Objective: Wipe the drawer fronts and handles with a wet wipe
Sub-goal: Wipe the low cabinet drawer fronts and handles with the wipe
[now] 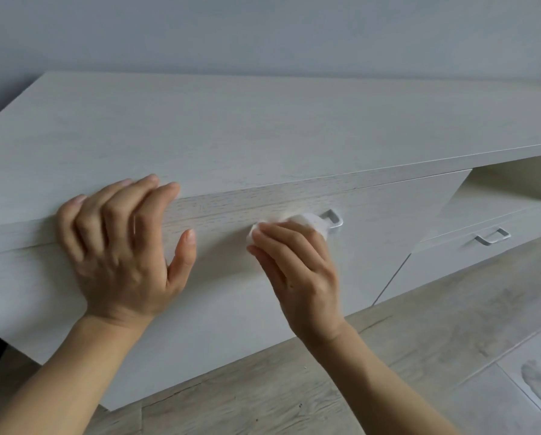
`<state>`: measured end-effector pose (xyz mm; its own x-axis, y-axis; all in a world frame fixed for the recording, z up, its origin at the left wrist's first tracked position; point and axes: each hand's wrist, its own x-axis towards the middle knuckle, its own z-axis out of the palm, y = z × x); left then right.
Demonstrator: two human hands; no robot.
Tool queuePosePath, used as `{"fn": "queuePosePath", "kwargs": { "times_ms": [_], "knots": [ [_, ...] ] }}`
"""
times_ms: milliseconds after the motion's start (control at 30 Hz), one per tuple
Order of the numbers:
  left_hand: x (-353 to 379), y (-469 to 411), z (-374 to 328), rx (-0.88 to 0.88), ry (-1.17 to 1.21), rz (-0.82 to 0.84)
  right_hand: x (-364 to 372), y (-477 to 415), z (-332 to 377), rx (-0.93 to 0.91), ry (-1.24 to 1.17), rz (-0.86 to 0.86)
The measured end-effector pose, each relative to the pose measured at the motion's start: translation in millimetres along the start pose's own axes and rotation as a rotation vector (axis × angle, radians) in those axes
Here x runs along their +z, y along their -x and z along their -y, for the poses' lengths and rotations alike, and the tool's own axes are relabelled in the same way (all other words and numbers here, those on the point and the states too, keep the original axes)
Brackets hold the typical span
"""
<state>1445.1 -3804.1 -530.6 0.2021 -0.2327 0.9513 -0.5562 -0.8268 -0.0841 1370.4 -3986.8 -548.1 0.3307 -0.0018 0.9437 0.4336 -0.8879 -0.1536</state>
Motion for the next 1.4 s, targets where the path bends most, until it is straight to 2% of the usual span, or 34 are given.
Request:
{"fn": "queuePosePath", "kwargs": {
  "times_ms": [267,567,833,1000,1200,1300,1400],
  "knots": [
    [-1,1,0,0.002,0.029,0.023,-32,1,-43,-0.062,0.109,0.121],
    [0,-1,-1,0.008,-0.009,-0.008,-38,8,-45,-0.016,0.157,0.066],
    [1,2,0,-0.024,0.075,0.041,-24,6,-17,0.031,0.138,0.049],
    [1,3,2,-0.030,0.098,0.058,-42,3,-19,-0.032,0.115,0.017],
    [3,4,3,-0.028,0.103,0.057,-80,-4,-52,0.378,0.344,-0.218],
    [3,5,4,-0.037,0.146,0.072,-63,-6,-48,0.378,0.223,-0.151],
    [3,5,3,-0.035,0.142,0.073,-37,2,-28,0.304,0.106,-0.027]
  ]
}}
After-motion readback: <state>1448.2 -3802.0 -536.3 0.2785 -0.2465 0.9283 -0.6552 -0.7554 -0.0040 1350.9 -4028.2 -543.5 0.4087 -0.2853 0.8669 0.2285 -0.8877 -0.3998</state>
